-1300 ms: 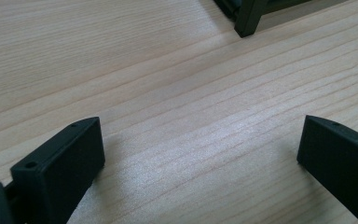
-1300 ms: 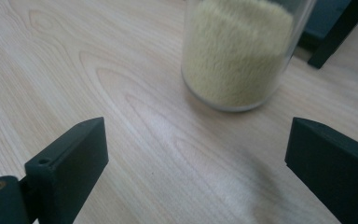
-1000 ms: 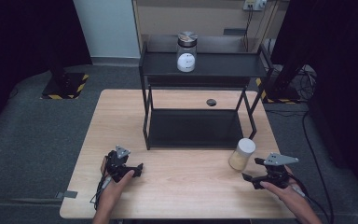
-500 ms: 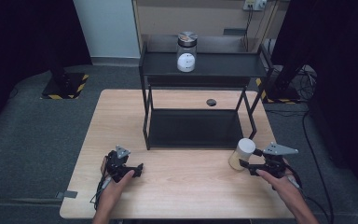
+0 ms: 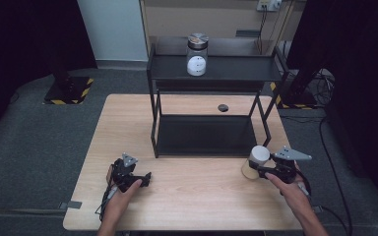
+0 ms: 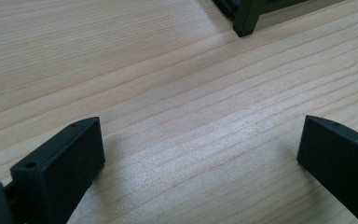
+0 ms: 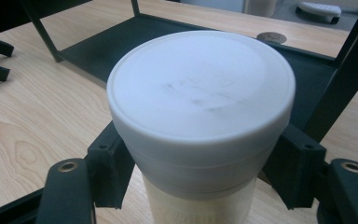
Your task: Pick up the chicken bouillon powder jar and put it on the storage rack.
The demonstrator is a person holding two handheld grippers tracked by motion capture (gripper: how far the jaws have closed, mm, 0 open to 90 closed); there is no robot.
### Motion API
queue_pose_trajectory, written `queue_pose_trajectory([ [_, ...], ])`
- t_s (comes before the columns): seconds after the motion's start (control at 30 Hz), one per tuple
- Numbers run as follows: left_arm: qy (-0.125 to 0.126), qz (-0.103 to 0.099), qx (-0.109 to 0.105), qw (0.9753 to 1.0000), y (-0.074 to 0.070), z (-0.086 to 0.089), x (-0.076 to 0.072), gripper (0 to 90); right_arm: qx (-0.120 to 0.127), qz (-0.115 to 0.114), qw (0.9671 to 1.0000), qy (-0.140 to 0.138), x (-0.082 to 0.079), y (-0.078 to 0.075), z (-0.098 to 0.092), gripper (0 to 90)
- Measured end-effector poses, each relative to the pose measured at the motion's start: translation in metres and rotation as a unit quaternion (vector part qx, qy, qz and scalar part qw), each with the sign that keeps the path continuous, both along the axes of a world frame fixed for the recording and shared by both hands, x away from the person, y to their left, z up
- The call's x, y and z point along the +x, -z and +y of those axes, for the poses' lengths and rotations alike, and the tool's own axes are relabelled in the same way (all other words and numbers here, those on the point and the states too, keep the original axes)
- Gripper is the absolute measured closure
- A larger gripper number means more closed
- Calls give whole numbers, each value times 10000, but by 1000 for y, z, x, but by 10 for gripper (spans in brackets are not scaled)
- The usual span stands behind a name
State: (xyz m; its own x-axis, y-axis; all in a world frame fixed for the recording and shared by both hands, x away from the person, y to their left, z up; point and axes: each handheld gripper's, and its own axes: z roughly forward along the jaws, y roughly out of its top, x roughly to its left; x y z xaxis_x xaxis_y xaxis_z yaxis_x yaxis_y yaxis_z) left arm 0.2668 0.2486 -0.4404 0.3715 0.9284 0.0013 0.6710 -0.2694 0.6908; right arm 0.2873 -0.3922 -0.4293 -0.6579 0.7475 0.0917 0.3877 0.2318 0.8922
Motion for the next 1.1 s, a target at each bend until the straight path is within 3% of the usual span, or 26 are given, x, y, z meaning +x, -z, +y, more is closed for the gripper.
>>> queue_pose_trajectory([
  [0.2, 1, 2, 1, 10000, 0, 0, 0, 0, -212, -140, 9996, -107, -1, -4, 1, 357],
  [0.5, 0, 1, 1, 10000, 0, 0, 0, 0, -210, -224, 9990, -313, -1, -5, -1, 358],
  [1.1, -3, 0, 5, 10000, 0, 0, 0, 0, -239, -242, 9944, -996, 14, -34, -7, 358],
])
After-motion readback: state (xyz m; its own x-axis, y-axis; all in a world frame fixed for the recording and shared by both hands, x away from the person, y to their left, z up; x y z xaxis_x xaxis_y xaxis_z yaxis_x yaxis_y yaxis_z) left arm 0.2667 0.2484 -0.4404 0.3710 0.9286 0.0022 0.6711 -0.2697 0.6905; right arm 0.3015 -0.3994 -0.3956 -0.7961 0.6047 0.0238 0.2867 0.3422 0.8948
